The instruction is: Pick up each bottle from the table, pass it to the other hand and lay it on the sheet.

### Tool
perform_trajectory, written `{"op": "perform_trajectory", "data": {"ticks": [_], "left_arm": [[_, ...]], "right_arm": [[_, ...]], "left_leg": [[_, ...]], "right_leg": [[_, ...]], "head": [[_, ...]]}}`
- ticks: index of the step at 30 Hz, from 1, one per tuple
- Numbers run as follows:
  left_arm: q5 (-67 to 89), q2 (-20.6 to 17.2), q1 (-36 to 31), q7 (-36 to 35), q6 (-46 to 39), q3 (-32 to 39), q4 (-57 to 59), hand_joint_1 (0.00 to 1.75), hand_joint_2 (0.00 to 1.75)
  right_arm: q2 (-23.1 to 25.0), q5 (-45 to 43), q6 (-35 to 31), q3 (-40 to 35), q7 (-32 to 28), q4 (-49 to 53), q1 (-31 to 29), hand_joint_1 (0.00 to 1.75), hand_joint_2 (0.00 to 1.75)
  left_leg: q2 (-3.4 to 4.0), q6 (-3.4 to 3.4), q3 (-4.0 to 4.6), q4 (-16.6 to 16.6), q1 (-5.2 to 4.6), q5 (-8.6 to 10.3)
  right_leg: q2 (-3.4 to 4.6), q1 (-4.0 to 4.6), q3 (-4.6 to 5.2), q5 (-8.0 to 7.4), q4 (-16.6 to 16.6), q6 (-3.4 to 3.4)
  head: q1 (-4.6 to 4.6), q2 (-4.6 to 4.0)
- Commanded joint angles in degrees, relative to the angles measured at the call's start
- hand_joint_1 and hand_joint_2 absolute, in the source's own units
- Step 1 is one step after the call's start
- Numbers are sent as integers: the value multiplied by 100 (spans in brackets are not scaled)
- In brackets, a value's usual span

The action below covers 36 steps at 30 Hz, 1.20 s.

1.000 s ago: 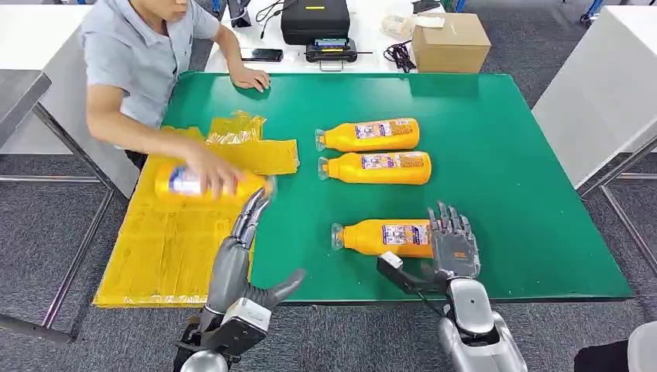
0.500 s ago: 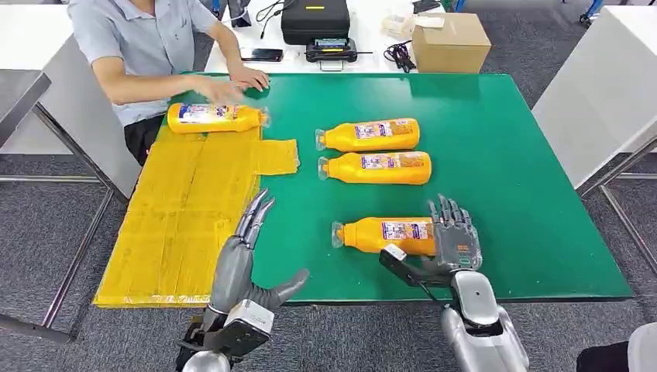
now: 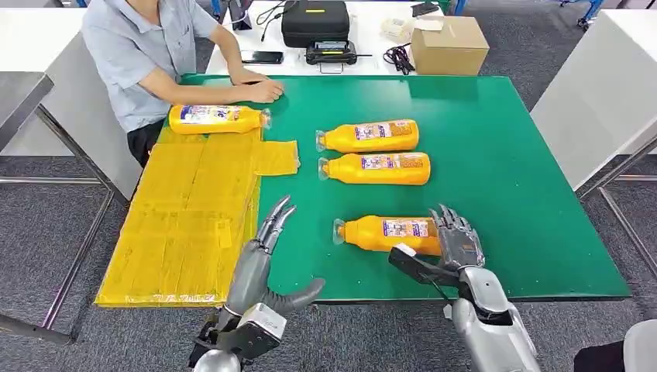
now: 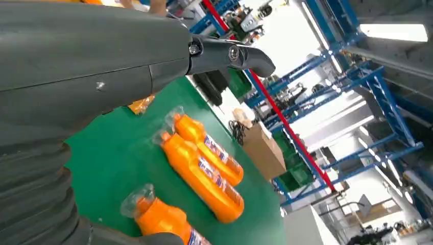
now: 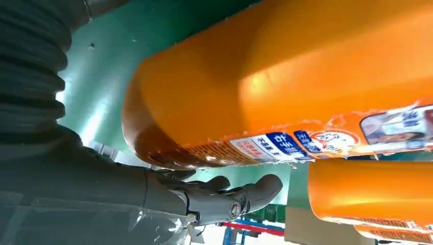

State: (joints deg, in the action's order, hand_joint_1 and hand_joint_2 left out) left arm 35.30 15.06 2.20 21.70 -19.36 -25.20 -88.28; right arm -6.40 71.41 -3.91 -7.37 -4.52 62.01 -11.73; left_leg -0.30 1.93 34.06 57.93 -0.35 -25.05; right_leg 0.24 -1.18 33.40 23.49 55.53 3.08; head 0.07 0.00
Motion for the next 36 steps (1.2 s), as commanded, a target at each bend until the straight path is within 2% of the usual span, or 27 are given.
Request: {"op": "perform_trajectory", "data": {"ticks": [1,8,9,10,11,16,18,24,31,36], "left_arm": [[-40,-158,-194,-4,13,-238,495,0,175],[-61,-182,-205,-1,24,-275,500,0,175],[-59,-188,-218,-1,23,-290,513,0,175],[-59,-189,-223,-1,23,-296,513,0,175],[-59,-189,-223,-1,23,-296,513,0,175],[-91,-205,-290,36,24,-372,629,0,175],[-154,-206,-324,102,10,-402,710,0,175],[-168,-200,-337,115,8,-413,741,0,175],[-243,-218,-394,173,2,-494,828,0,175],[-533,-116,-322,257,-204,-348,791,0,175]], "right_arm": [[-204,8,88,-218,49,-788,-154,0,175],[-221,-41,37,-267,44,-737,-149,0,175],[-218,-93,-3,-278,-5,-717,-150,40,175],[-220,-95,-7,-291,-5,-712,-150,161,175],[-220,-95,-7,-291,-5,-712,-150,175,175],[-256,-542,-6,-330,-358,-755,-69,175,175],[-283,-1038,132,-273,-713,-676,44,175,175],[-325,-1077,132,-276,-753,-652,94,175,175],[-401,-1550,219,-305,-997,-509,238,175,175],[-207,-1980,102,-144,-1224,-231,374,175,175]], "left_leg": [[-9,-10,-17,-7,6,4],[-10,-11,-39,-8,5,4],[-8,-8,-40,-6,2,3],[-8,-12,-40,-8,4,4],[-9,-8,-42,-6,2,4],[-3,-12,-42,-9,5,1],[-11,-7,-44,-7,3,1],[-10,-9,-42,-7,4,-1],[-16,-11,-42,-9,9,1],[-8,-8,-41,-7,4,-1]], "right_leg": [[-13,8,-25,-3,-13,-12],[-15,8,-46,-4,-13,-12],[-11,5,-44,-3,-10,-9],[-13,8,-45,-4,-12,-13],[-13,5,-47,-3,-10,-9],[-8,8,-47,-3,-12,-14],[-16,6,-50,0,-11,-7],[-15,7,-47,0,-11,-8],[-23,12,-49,0,-16,-11],[-13,6,-44,0,-10,-8]], "head": [[0,0],[0,0],[0,0],[0,0],[0,0],[0,0],[0,0],[2,0],[0,0],[0,0]]}}
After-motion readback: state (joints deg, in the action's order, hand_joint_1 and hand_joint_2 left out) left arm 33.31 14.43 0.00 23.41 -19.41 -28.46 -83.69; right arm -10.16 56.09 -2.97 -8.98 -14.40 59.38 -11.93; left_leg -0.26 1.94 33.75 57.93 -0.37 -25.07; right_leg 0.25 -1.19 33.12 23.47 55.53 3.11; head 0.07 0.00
